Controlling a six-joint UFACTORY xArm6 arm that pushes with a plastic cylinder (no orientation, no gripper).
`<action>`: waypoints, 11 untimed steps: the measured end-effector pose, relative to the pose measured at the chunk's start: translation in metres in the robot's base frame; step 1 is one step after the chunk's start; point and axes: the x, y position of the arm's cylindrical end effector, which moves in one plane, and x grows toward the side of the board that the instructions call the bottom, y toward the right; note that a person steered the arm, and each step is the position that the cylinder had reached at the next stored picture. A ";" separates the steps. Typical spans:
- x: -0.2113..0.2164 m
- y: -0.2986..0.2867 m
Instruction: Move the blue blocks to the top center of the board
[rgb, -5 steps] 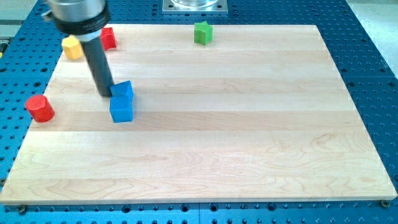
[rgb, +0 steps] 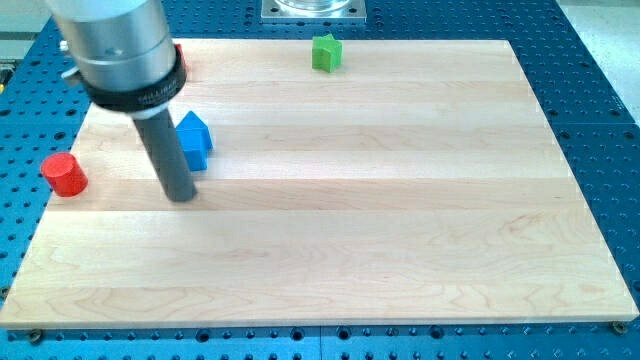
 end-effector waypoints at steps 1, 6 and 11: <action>-0.056 0.002; -0.249 0.046; -0.176 0.019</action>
